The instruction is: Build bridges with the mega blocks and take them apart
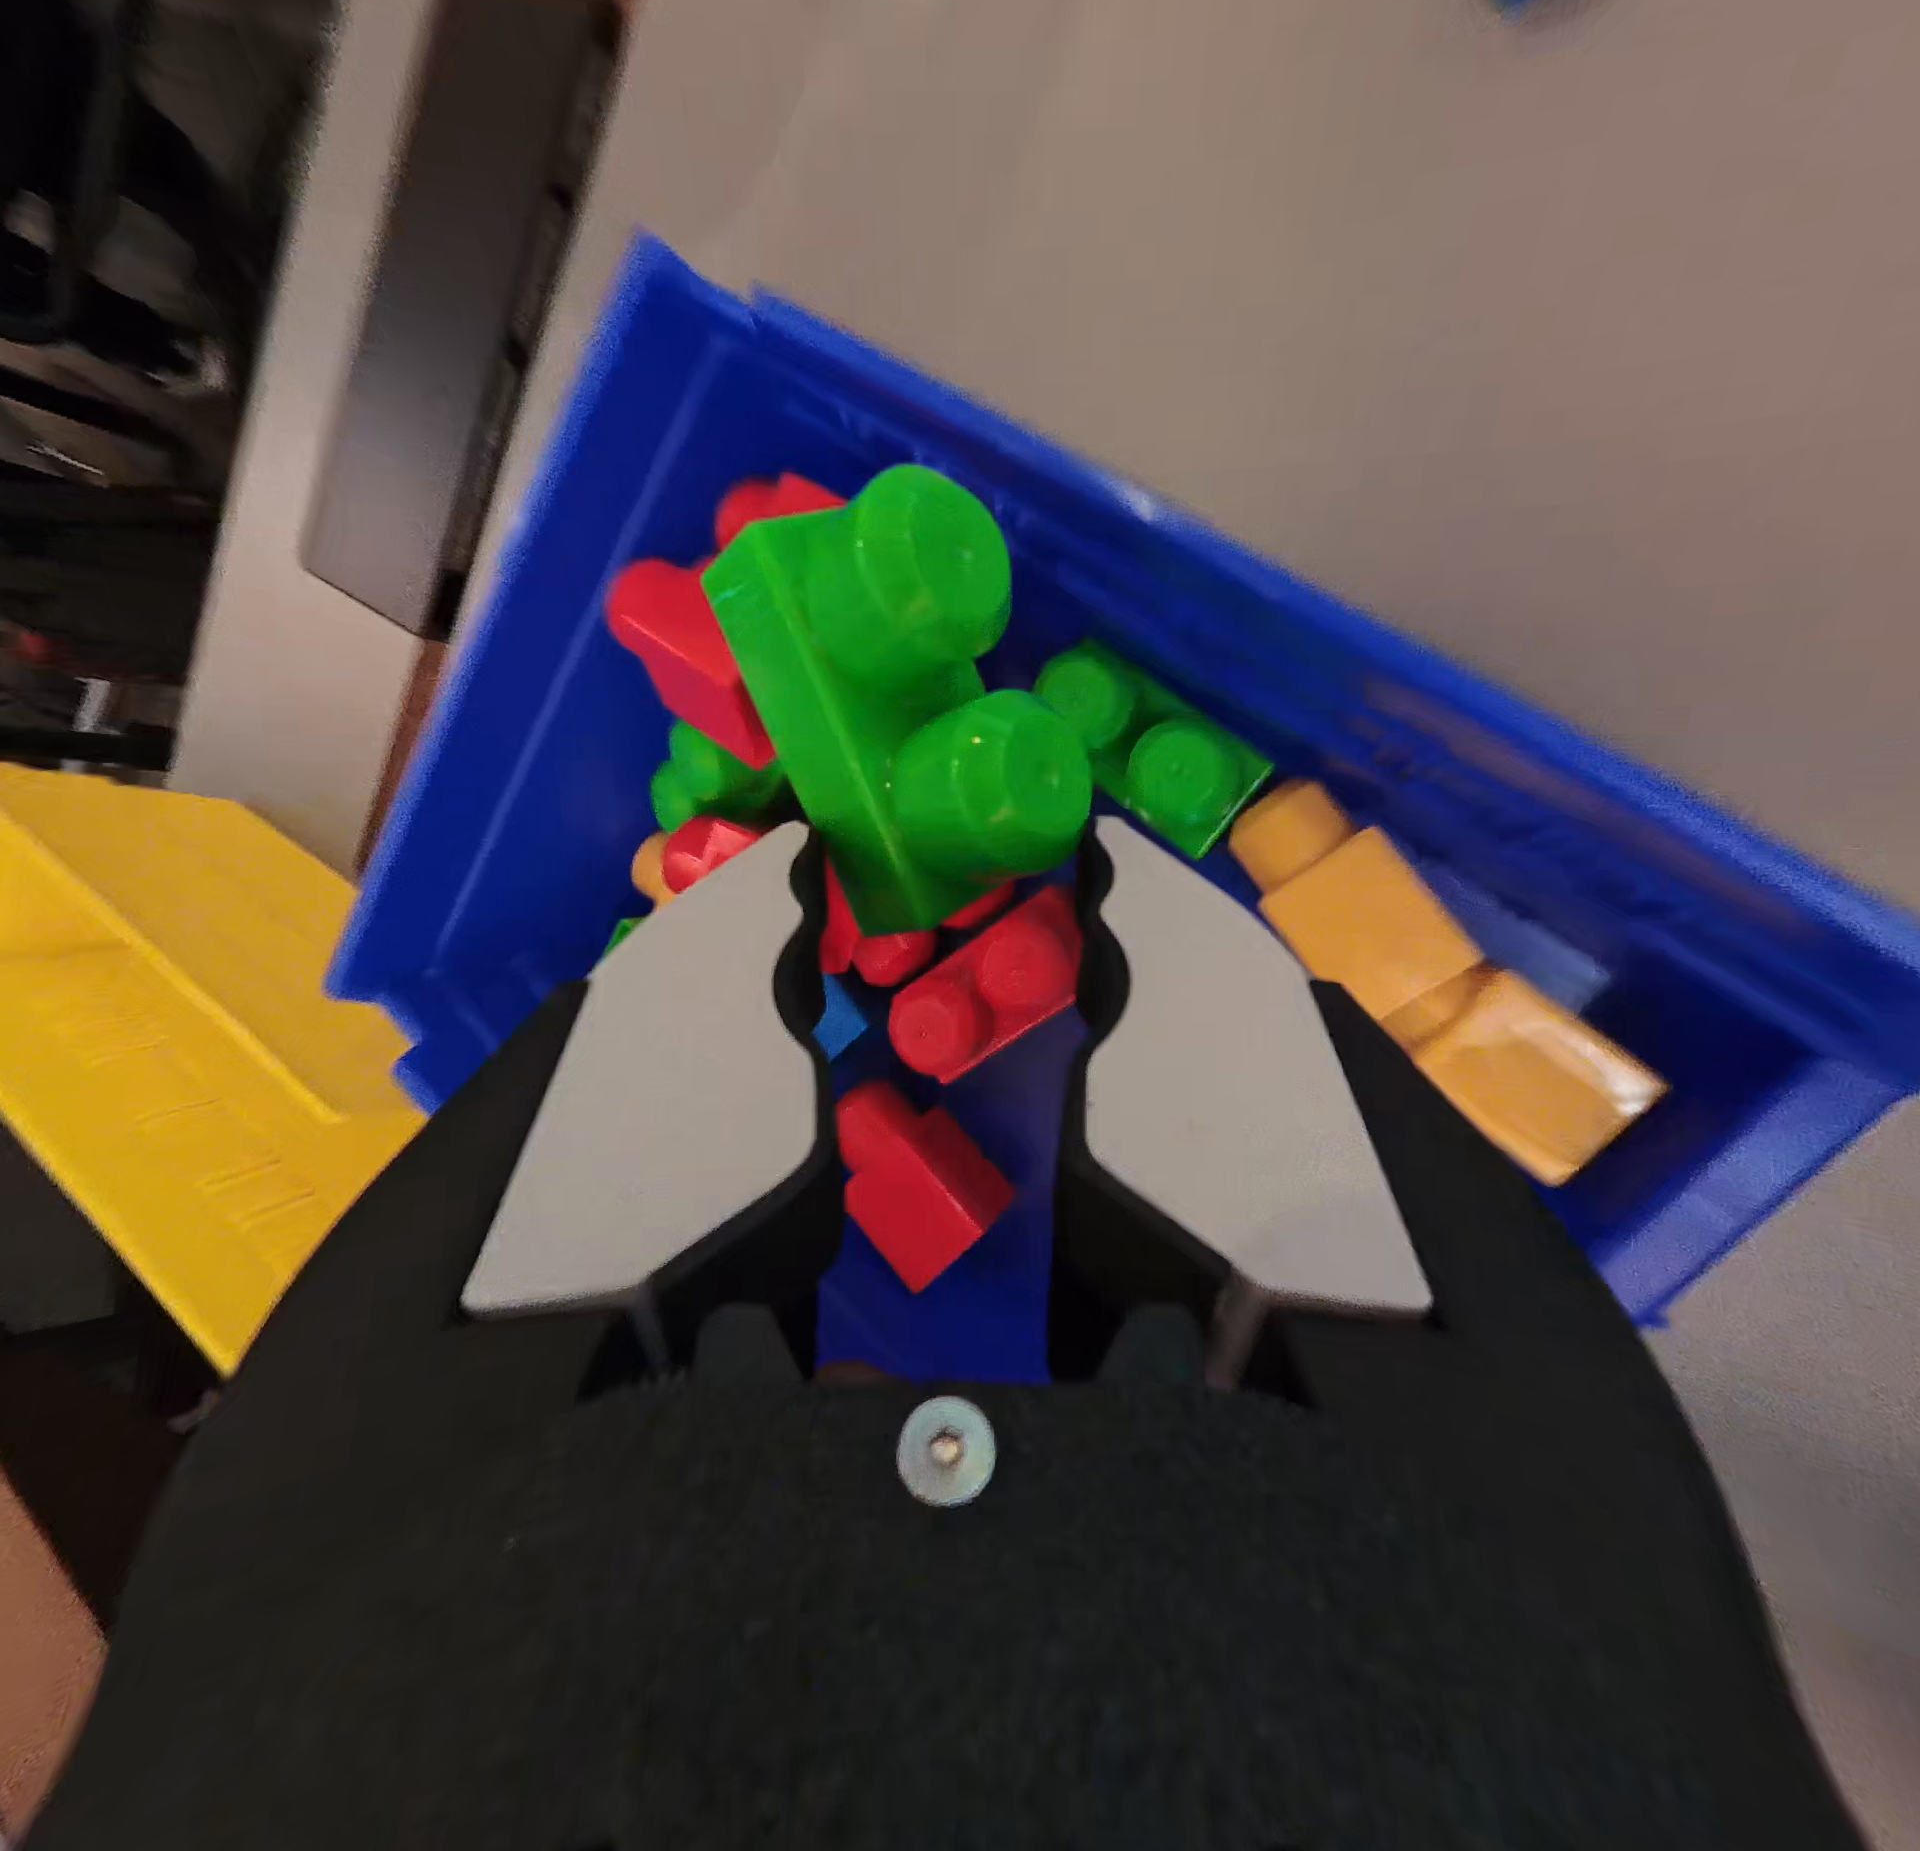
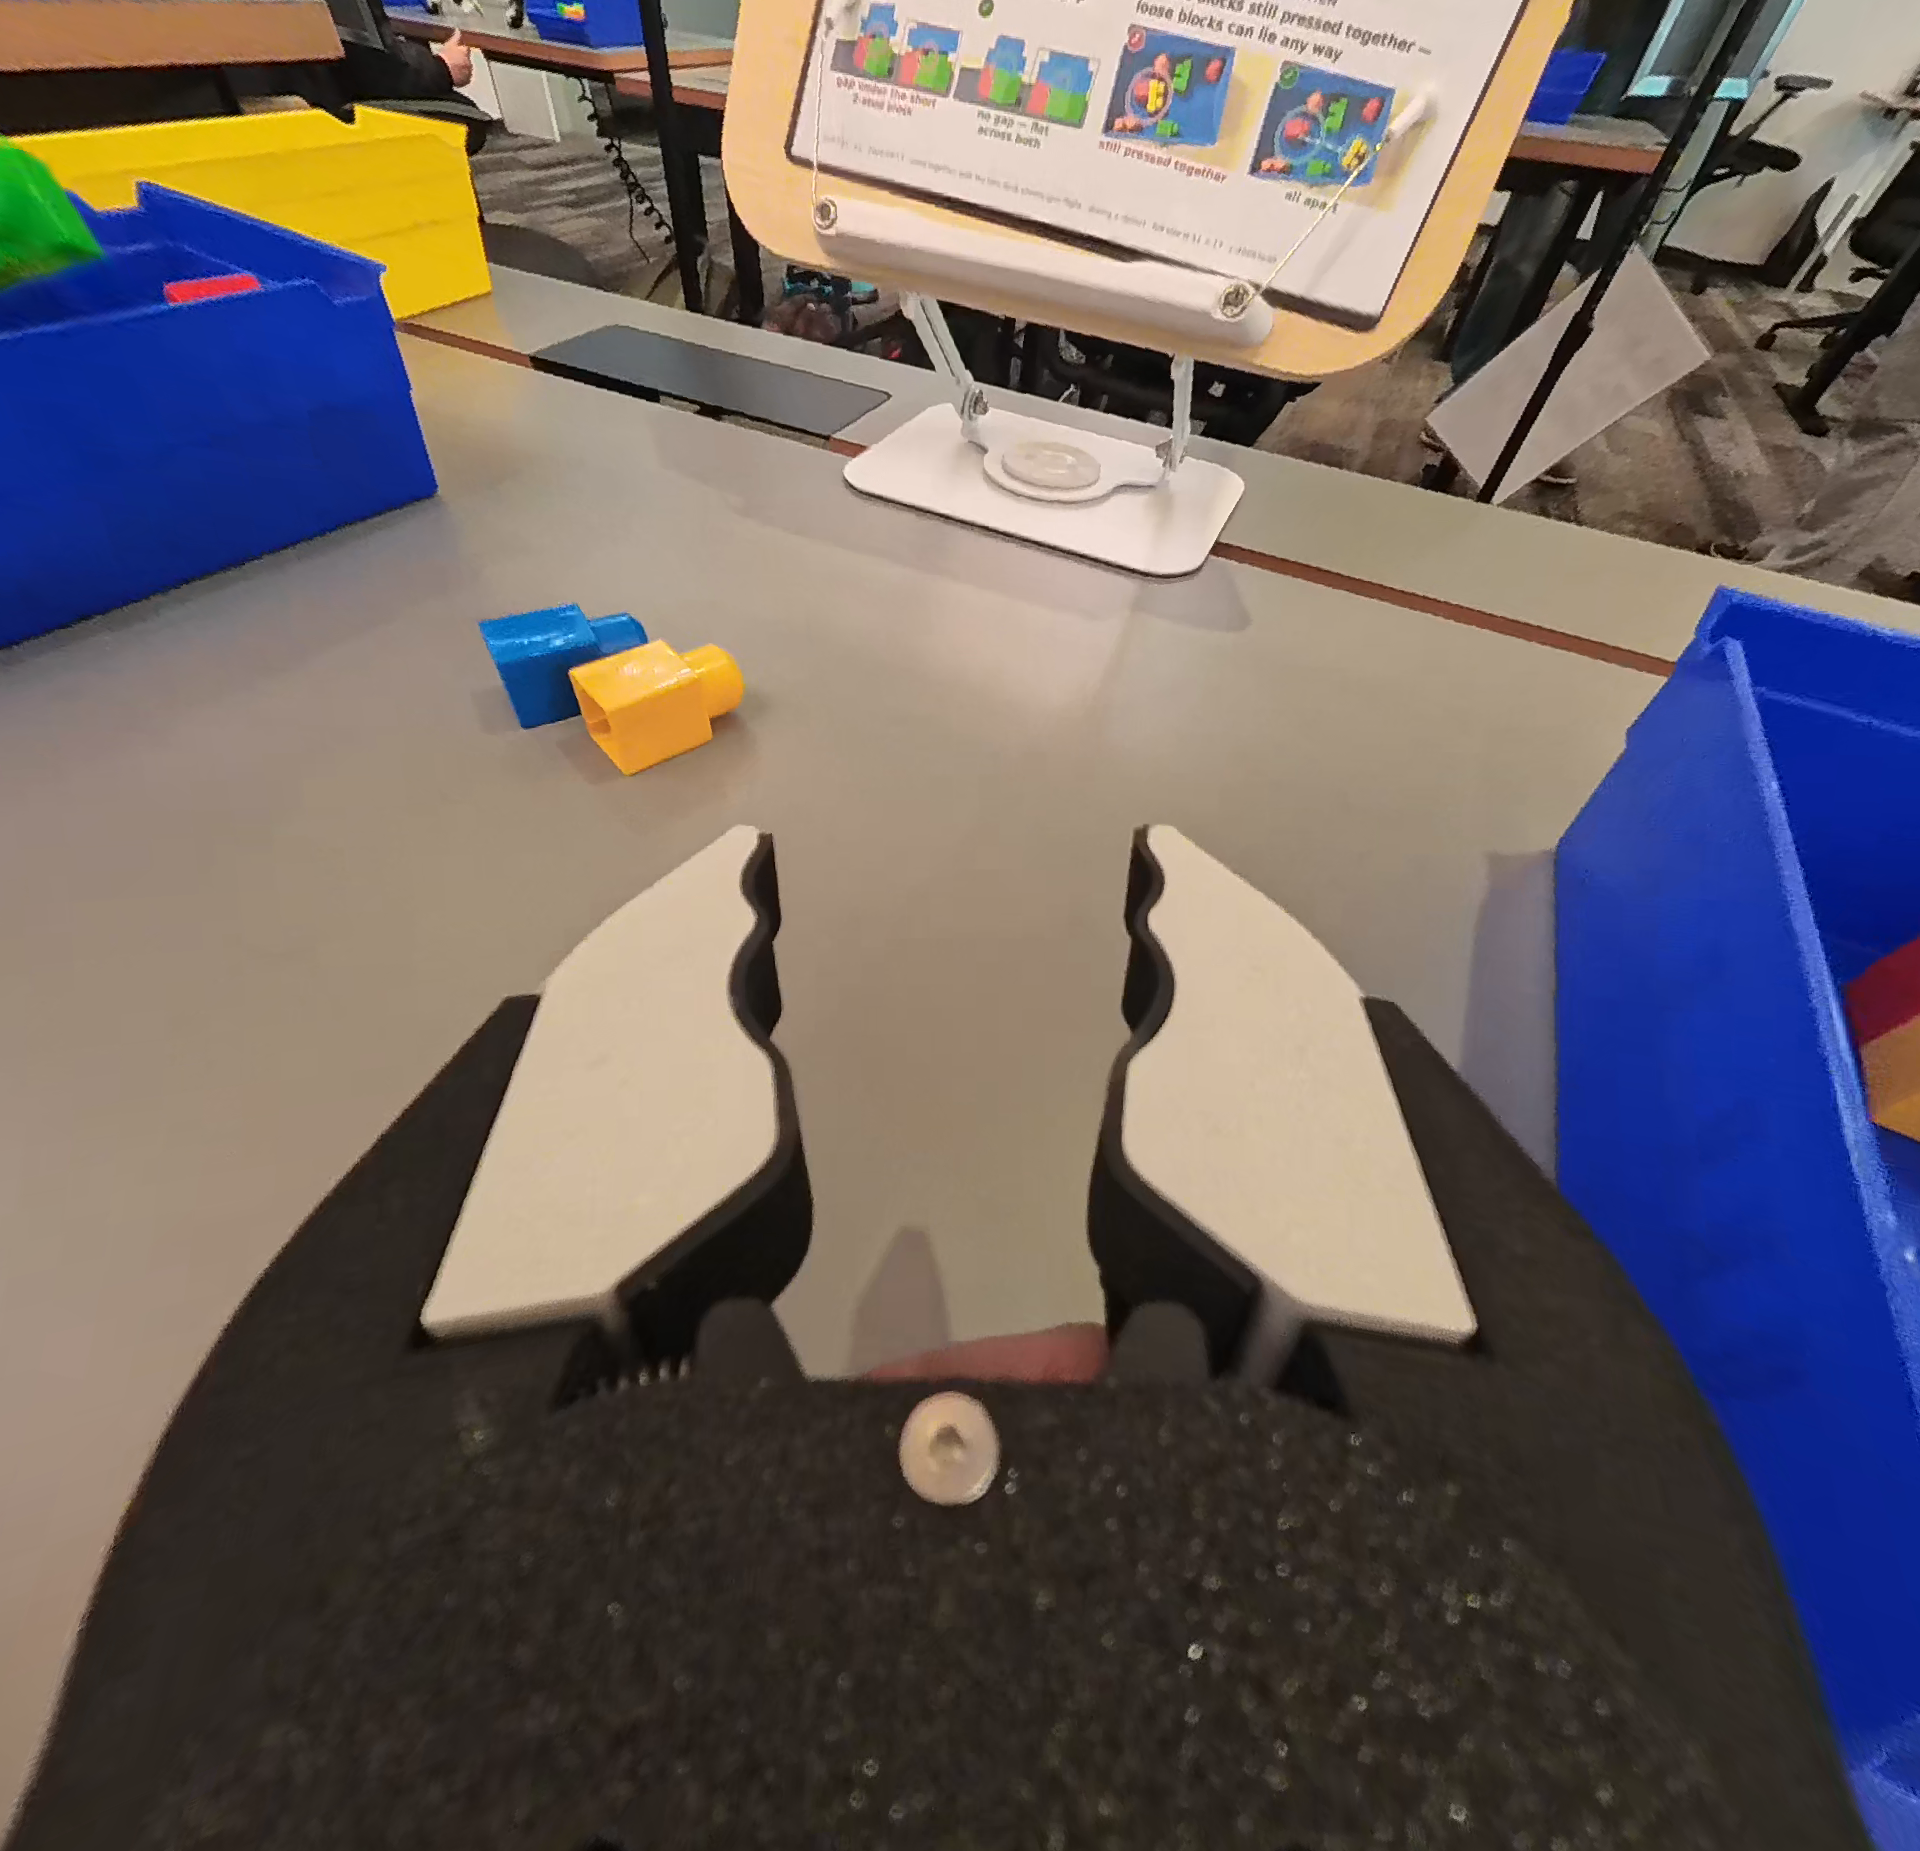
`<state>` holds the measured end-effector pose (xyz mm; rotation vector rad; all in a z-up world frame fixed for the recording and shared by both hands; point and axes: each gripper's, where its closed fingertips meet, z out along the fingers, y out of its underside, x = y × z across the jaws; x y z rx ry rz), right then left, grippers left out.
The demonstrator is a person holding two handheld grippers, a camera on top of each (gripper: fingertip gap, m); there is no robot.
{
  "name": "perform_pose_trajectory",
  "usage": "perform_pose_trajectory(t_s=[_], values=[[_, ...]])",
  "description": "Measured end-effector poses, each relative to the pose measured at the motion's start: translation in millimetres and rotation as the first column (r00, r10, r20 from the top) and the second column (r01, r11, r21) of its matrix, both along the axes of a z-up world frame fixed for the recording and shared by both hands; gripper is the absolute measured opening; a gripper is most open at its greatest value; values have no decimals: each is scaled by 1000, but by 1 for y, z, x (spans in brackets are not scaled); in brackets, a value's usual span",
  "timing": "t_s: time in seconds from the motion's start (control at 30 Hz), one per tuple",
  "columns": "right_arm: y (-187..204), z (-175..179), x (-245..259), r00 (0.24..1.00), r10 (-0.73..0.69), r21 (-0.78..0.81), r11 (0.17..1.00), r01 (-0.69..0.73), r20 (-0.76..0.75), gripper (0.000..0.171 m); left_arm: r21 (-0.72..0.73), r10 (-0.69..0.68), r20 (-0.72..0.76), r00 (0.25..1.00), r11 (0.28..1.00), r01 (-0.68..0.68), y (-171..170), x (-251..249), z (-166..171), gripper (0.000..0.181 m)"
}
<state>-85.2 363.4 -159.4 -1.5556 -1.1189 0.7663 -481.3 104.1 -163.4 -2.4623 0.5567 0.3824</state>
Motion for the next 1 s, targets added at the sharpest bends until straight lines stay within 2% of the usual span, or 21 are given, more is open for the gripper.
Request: perform_pose_trajectory(t_s=[0.13, 0.23, 0.4, 0.47, 0.53, 0.67, 0.77, 0.83, 1.0], values=[[-4, 5, -3, 1000, 20, 9, 1000, -20, -19, 64, 275, 45, 51, 998, 960, -58, -7, 49, 48, 46], [-10, 6, -4, 999, 34, 10, 999, -34, -33, 64, 427, 77, 121, 990, 896, -122, -13, 106, 59, 46], [-16, -3, 2, 999, 36, -1, 999, -36, -23, 63, 590, 72, 299, 952, 770, -243, -14, 203, 40, 46], [-17, -6, 6, 999, 32, -2, 999, -32, -18, 63, 616, 75, 385, 920, 722, -316, -10, 226, 29, 46], [-16, -6, 10, 999, 30, -3, 1000, -30, -16, 63, 614, 52, 455, 889, 705, -355, -3, 245, 17, 46], [-14, -4, 17, 1000, 27, 12, 1000, -27, -10, 63, 554, 73, 468, 881, 752, -357, 6, 258, -8, 46], [-12, -2, 22, 1000, 17, 12, 1000, -17, -20, 63, 533, 49, 501, 864, 769, -352, 13, 265, -11, 46], [-10, -2, 24, 1000, 9, 6, 1000, -9, -29, 63, 491, 46, 502, 863, 806, -329, 19, 269, -16, 46], [-12, -2, 26, 999, 7, -6, 1000, -8, -47, 62, 328, 66, 522, 850, 905, -271, 66, 277, -19, 45]])
